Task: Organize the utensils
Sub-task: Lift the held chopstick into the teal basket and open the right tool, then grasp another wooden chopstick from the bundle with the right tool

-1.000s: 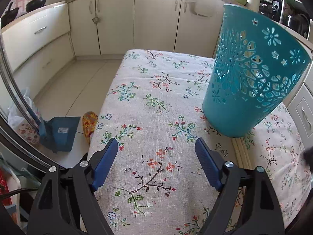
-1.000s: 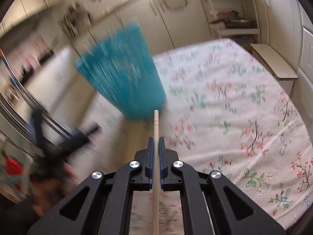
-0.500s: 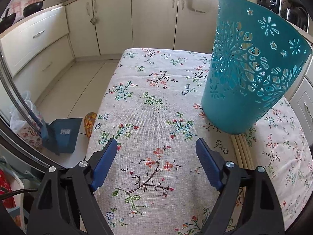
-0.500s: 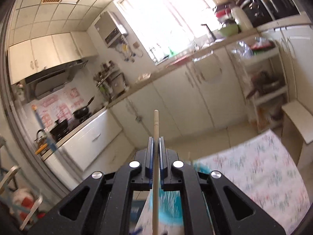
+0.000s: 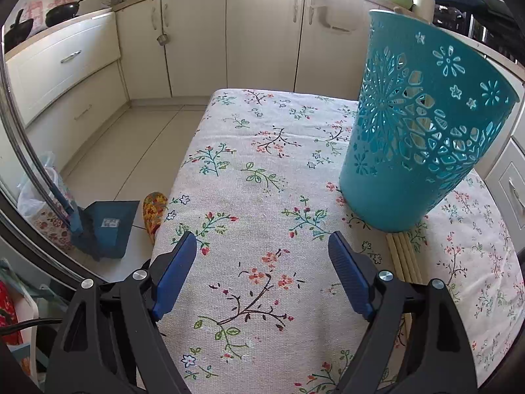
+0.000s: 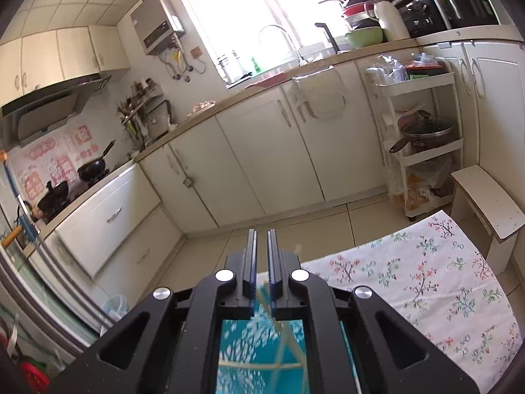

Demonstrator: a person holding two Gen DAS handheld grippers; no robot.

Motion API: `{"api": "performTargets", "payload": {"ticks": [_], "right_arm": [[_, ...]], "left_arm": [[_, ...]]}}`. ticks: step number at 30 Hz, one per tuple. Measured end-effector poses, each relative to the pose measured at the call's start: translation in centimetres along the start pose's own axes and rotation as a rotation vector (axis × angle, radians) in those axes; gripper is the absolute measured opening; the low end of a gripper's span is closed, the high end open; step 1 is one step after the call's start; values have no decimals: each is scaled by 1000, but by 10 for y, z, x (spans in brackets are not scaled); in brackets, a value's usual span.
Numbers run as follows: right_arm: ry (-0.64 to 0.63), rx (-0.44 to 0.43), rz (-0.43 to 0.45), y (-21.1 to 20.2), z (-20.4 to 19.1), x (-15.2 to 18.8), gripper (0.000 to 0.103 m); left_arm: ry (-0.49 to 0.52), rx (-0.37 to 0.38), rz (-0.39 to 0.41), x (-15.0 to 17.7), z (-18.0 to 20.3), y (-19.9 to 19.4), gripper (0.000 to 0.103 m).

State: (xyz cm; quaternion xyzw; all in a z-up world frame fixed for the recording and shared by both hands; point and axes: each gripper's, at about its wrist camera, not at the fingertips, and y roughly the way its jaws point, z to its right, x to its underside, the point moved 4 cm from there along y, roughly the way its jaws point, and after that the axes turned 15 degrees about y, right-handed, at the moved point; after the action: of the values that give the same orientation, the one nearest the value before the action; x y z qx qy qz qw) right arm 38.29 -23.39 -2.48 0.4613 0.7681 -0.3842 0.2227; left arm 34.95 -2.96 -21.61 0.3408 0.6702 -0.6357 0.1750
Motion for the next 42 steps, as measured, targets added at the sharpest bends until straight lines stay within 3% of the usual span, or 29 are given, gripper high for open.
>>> {"api": "performTargets", "payload": {"ticks": [3,11,17,20,25,30,38,42], "right_arm": [[-20,-12,-4,-15,-2,7,13],[-50,6,-50,-65,17,56,14],[-80,159,-301,-42,61,140,14],[-60,208,-366,-26,78,159,14],[-61,240,-406,-10,90,169,13],[-45,210,-402,-9,88,166,13],[-113,252,-427,-2,87,173,13],[-177,280,-450,-11,88,174,7]], "left_arm": [[-5,1,2,-1,-1,0,79],[-5,1,3,-1,0,-1,79],[-20,5,2,0,-2,-1,80],[-41,11,3,3,-7,-1,81],[-39,11,-8,4,-6,0,81],[-28,14,-14,3,-3,2,81],[-31,21,-15,3,-3,3,81],[-31,26,-16,3,-4,4,81]]}}
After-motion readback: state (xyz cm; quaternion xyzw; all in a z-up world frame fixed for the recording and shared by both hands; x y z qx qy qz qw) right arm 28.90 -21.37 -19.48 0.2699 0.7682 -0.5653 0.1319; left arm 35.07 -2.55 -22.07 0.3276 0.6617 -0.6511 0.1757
